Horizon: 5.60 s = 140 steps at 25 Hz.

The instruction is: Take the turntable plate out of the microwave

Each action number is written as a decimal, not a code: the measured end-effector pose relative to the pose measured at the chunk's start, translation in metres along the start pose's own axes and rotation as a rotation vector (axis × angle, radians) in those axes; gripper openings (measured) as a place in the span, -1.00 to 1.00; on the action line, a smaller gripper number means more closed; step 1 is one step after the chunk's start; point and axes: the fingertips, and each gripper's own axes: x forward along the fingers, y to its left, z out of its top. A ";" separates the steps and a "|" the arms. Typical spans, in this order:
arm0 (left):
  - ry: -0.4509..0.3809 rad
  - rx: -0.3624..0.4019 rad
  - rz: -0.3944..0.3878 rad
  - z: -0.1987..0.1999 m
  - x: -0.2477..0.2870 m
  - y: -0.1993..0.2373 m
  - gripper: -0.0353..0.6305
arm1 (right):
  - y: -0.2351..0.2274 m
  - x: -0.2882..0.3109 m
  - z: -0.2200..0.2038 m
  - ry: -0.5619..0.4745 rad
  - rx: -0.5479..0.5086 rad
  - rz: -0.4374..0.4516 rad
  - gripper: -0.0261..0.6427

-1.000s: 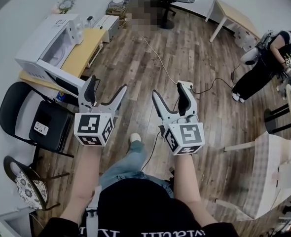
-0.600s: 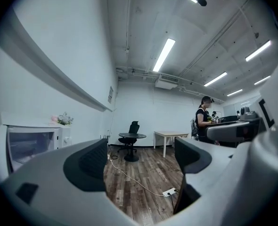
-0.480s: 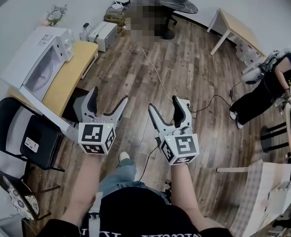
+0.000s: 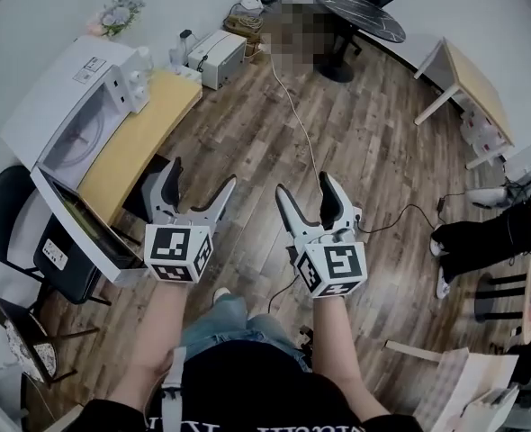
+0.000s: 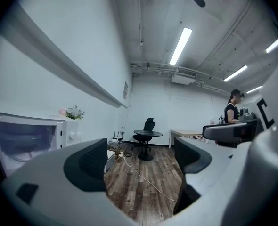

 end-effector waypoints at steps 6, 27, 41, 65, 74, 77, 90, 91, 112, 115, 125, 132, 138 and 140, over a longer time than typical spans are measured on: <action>0.009 -0.002 0.064 -0.002 0.019 0.020 0.46 | 0.003 0.043 0.007 -0.004 -0.012 0.090 0.15; -0.043 -0.010 0.586 0.029 0.118 0.139 0.46 | -0.040 0.277 0.050 -0.044 -0.042 0.555 0.14; -0.058 -0.052 0.965 0.018 0.054 0.170 0.40 | 0.033 0.328 0.032 -0.003 -0.036 0.925 0.14; -0.068 -0.190 1.147 -0.008 -0.038 0.287 0.28 | 0.224 0.365 0.008 0.082 -0.100 1.172 -0.10; -0.094 -0.415 1.105 -0.058 -0.044 0.348 -0.13 | 0.267 0.384 -0.025 0.174 -0.129 1.178 -0.10; -0.125 -0.518 1.073 -0.076 -0.046 0.367 -0.13 | 0.279 0.388 -0.034 0.194 -0.134 1.171 -0.10; -0.464 -1.002 0.936 -0.128 -0.051 0.429 0.06 | 0.320 0.401 -0.073 0.272 -0.127 1.176 -0.10; -0.491 -1.019 0.935 -0.129 -0.052 0.434 0.06 | 0.322 0.403 -0.074 0.273 -0.127 1.180 -0.10; -0.710 -1.340 0.906 -0.167 -0.059 0.484 0.21 | 0.341 0.434 -0.098 0.340 -0.023 1.172 -0.22; -0.737 -1.357 0.900 -0.166 -0.059 0.485 0.21 | 0.344 0.437 -0.099 0.346 -0.022 1.177 -0.24; -0.751 -1.401 0.986 -0.173 -0.054 0.495 0.13 | 0.355 0.443 -0.104 0.366 -0.035 1.214 -0.25; -0.695 -1.424 1.153 -0.202 -0.062 0.489 -0.59 | 0.358 0.447 -0.116 0.407 -0.028 1.242 -0.28; -0.708 -1.444 1.171 -0.209 -0.063 0.484 -0.82 | 0.357 0.451 -0.136 0.475 -0.018 1.239 -0.28; -0.723 -1.445 1.160 -0.207 -0.061 0.483 -0.82 | 0.358 0.451 -0.139 0.487 -0.018 1.242 -0.29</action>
